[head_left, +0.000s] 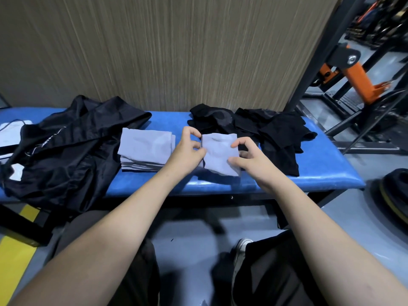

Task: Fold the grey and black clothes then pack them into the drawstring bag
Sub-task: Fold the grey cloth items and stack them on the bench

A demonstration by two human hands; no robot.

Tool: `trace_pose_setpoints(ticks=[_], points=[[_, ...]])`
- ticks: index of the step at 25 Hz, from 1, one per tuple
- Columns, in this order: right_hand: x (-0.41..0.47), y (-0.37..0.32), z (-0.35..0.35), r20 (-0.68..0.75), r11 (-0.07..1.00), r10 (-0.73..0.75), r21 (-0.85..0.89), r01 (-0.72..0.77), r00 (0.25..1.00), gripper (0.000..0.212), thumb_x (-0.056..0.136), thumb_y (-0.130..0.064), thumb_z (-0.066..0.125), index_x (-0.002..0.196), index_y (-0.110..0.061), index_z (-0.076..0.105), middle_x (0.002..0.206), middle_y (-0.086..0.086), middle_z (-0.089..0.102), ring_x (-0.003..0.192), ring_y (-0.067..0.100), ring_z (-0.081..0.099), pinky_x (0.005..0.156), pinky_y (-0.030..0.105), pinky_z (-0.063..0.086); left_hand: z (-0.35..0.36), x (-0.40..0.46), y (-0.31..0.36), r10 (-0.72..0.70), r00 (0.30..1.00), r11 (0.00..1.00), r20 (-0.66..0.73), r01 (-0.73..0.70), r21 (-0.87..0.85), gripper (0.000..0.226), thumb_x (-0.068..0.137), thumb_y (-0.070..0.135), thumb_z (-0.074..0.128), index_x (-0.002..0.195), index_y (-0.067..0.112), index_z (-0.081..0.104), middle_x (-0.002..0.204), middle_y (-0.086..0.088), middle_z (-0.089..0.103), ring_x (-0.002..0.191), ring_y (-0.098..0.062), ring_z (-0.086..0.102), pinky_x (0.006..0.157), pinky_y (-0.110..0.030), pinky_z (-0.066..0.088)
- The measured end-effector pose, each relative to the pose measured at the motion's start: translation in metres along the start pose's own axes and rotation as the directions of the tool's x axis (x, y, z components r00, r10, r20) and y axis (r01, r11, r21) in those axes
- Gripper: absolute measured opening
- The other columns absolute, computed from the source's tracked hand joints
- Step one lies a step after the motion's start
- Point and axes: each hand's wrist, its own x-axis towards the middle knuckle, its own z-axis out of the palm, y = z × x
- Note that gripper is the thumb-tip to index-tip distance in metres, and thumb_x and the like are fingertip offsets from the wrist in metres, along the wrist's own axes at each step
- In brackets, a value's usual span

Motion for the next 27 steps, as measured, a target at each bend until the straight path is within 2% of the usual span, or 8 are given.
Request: trace_pose_setpoints(ticks=[6, 8, 10, 14, 17, 21, 24, 27], points=[[0.011, -0.015, 0.029, -0.014, 0.989, -0.12, 0.087, 0.121, 0.993, 0.026, 0.082, 0.0, 0.067, 0.101, -0.018, 0.063, 0.085, 0.012, 0.052, 0.075, 0.022, 0.048, 0.06, 0.031, 0.047, -0.031, -0.008, 0.003, 0.093, 0.994, 0.993, -0.064, -0.088, 0.085, 0.016, 0.092, 0.011, 0.054, 0.091, 0.027, 0.056, 0.073, 0.019, 0.058, 0.055, -0.011, 0.048, 0.049, -0.017, 0.036], [0.018, -0.023, 0.051, -0.026, 0.987, -0.142, 0.078, 0.144, 0.99, 0.03, 0.082, 0.003, 0.067, 0.106, -0.015, 0.063, 0.088, 0.011, 0.052, 0.073, 0.021, 0.051, 0.06, 0.03, 0.05, -0.046, -0.012, -0.002, 0.093, 0.993, 0.983, -0.076, -0.08, 0.163, 0.016, 0.088, 0.017, 0.061, 0.098, 0.03, 0.059, 0.09, 0.024, 0.06, 0.064, -0.003, 0.051, 0.06, -0.02, 0.04], [0.024, -0.031, 0.075, -0.016, 0.982, -0.161, 0.098, 0.162, 0.987, 0.034, 0.082, 0.004, 0.066, 0.112, -0.013, 0.061, 0.093, 0.01, 0.055, 0.071, 0.021, 0.054, 0.06, 0.033, 0.051, -0.064, -0.014, -0.009, 0.107, 0.989, 0.965, -0.103, -0.078, 0.249, 0.029, 0.084, 0.02, 0.066, 0.109, 0.033, 0.058, 0.115, 0.017, 0.057, 0.093, -0.003, 0.055, 0.079, -0.026, 0.042], [0.04, -0.04, 0.12, 0.008, 0.975, -0.208, 0.078, 0.207, 0.978, 0.034, 0.084, -0.003, 0.067, 0.115, -0.017, 0.061, 0.09, 0.008, 0.051, 0.065, 0.021, 0.05, 0.059, 0.036, 0.047, -0.1, -0.02, -0.022, 0.108, 0.963, 0.945, -0.247, -0.022, 0.327, 0.047, 0.081, 0.012, 0.065, 0.126, 0.026, 0.059, 0.126, 0.008, 0.05, 0.108, -0.005, 0.048, 0.089, -0.021, 0.037], [0.059, -0.038, 0.146, -0.005, 0.971, -0.239, -0.015, 0.239, 0.971, 0.035, 0.084, -0.008, 0.069, 0.116, -0.019, 0.064, 0.08, -0.005, 0.05, 0.069, 0.015, 0.045, 0.067, 0.028, 0.043, -0.122, -0.021, -0.033, 0.108, 0.935, 0.943, -0.337, 0.011, 0.333, 0.045, 0.083, 0.007, 0.063, 0.126, 0.019, 0.059, 0.128, -0.001, 0.047, 0.104, -0.011, 0.053, 0.092, -0.017, 0.036], [0.072, -0.033, 0.161, 0.032, 0.918, -0.246, -0.312, 0.244, 0.969, 0.036, 0.086, -0.02, 0.071, 0.121, -0.023, 0.066, 0.091, -0.007, 0.048, 0.073, 0.001, 0.048, 0.077, 0.02, 0.037, -0.131, -0.018, -0.046, 0.061, 0.938, 0.913, -0.341, 0.086, 0.399, 0.038, 0.088, 0.007, 0.062, 0.125, 0.014, 0.061, 0.128, -0.005, 0.046, 0.093, -0.015, 0.056, 0.087, -0.006, 0.029], [0.07, -0.029, 0.163, 0.032, 0.901, -0.278, -0.338, 0.272, 0.96, 0.035, 0.085, -0.024, 0.071, 0.12, -0.027, 0.066, 0.093, -0.009, 0.037, 0.081, -0.001, 0.047, 0.085, 0.018, 0.038, -0.13, -0.017, -0.049, 0.082, 0.941, 0.89, -0.327, 0.079, 0.45, 0.038, 0.087, 0.011, 0.06, 0.123, 0.023, 0.062, 0.122, 0.0, 0.045, 0.11, -0.02, 0.052, 0.097, -0.017, 0.031], [0.067, -0.026, 0.153, -0.032, 0.909, -0.253, -0.351, 0.226, 0.967, 0.037, 0.086, -0.033, 0.068, 0.122, -0.035, 0.061, 0.105, -0.003, 0.037, 0.094, 0.013, 0.051, 0.095, 0.027, 0.043, -0.126, -0.019, -0.043, 0.147, 0.926, 0.862, -0.348, 0.053, 0.505, 0.035, 0.089, 0.022, 0.058, 0.12, 0.036, 0.061, 0.119, 0.011, 0.042, 0.111, -0.014, 0.037, 0.1, -0.025, 0.027]])
